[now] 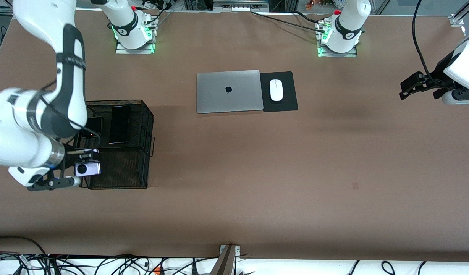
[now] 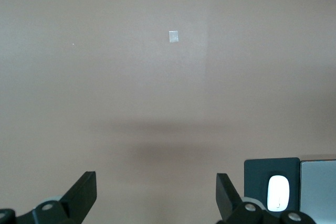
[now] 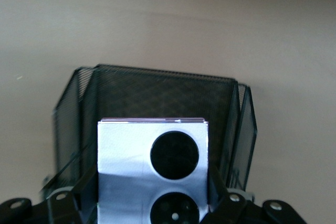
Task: Place phones with both arms
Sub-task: 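Carry the white phone into the basket and open the right gripper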
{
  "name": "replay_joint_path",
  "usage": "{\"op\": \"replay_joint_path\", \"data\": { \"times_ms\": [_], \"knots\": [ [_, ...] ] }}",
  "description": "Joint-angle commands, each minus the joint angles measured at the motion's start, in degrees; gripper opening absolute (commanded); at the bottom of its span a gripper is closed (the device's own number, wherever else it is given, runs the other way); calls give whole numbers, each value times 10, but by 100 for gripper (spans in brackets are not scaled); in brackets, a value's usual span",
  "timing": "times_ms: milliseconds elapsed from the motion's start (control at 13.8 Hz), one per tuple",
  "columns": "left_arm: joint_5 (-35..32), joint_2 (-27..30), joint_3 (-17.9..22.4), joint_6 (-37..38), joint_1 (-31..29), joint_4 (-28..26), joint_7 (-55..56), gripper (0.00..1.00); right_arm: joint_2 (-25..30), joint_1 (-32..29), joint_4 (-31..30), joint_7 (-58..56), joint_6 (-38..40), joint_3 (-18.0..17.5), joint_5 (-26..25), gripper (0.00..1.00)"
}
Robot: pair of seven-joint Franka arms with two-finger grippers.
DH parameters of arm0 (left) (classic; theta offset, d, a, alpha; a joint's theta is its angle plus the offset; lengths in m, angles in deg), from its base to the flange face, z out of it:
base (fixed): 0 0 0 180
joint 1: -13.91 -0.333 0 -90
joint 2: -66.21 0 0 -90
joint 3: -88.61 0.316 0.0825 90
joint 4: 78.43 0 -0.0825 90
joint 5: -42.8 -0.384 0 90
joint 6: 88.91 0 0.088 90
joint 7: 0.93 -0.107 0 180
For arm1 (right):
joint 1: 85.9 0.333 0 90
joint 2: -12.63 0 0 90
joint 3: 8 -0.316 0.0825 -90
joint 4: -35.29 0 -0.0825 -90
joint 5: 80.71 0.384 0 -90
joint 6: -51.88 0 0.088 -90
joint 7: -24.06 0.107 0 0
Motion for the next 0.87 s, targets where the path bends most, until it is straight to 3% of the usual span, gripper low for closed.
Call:
{"op": "replay_joint_path", "data": {
  "times_ms": [0,435,798],
  "knots": [
    [0,-3,0,12,0,13,-3,100,-26,-9,-5,-15,-40,-9,26,0],
    [0,-3,0,12,0,13,-4,100,-52,-3,-75,-5,-144,-50,39,0],
    [0,-3,0,12,0,13,-3,100,-50,-4,-84,-4,-139,-54,39,6]
  ]
}}
